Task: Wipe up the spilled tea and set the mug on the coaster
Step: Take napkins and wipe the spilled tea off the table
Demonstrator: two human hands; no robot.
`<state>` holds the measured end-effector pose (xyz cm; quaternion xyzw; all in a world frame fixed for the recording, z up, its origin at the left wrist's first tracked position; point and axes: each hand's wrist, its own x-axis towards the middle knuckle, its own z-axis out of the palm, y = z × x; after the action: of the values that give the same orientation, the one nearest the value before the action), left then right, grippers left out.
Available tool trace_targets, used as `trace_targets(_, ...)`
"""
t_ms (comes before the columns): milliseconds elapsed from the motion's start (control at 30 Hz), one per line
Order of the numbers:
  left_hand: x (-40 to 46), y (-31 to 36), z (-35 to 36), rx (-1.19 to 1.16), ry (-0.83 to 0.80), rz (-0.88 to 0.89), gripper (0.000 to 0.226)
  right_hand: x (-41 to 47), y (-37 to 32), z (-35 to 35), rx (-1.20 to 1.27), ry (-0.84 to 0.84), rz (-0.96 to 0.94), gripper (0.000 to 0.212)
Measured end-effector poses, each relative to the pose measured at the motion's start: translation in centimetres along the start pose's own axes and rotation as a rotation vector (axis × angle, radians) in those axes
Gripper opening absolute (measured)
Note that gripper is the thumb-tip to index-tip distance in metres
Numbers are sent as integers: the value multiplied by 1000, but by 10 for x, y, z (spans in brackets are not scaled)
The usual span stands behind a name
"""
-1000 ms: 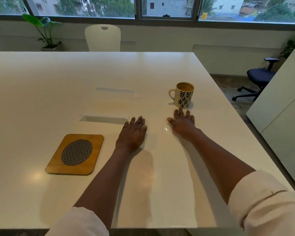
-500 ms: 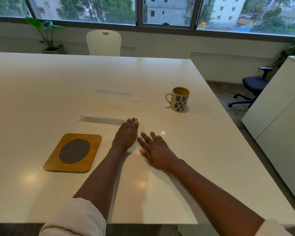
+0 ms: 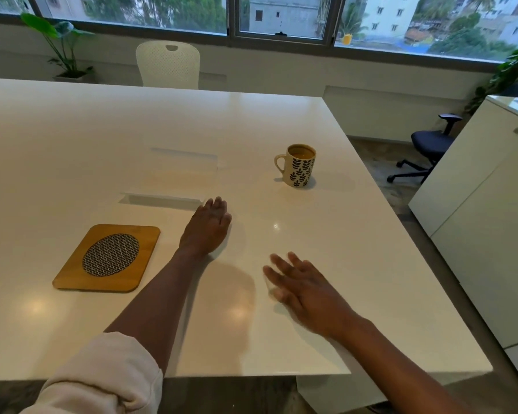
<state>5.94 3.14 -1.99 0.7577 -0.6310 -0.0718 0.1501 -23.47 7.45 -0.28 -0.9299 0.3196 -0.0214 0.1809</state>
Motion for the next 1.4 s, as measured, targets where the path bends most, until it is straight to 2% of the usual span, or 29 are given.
trace_targets(233, 0, -3, 5, 44, -4, -7, 54, 35, 81, -17, -62, 124, 241, 49)
trace_targets(333, -1, -4, 7, 17, 6, -24, 54, 59, 105, -38, -49, 144, 282, 48)
trace_targets(433, -5, -2, 10, 24, 40, -24, 56, 80, 113, -56, -100, 276, 275, 29)
trace_targets(533, -8, 1, 10, 0, 61, -40, 55, 100, 117, -68, -165, 338, 319, 18)
trace_targets(767, -7, 4, 9, 8, 95, -52, 55, 148, 113, -77, -201, 463, 305, 15)
trace_targets(900, -6, 4, 9, 21, 88, -59, 55, 173, 103, -68, -86, 450, 348, 20)
trace_targets(1033, -5, 2, 10, 25, 70, -62, 55, 183, 71, -58, -90, 404, 226, 15)
trace_targets(1133, -4, 2, 9, 7, 62, -70, 56, 176, 33, -45, -76, 340, 90, 20)
trace_targets(1233, -4, 2, 8, -18, 68, -70, 58, 155, -1, -29, -72, 294, -52, 25)
trace_targets(1400, 2, 0, 5, -36, 8, -80, 52, 102, -25, -18, -8, 148, -254, 20)
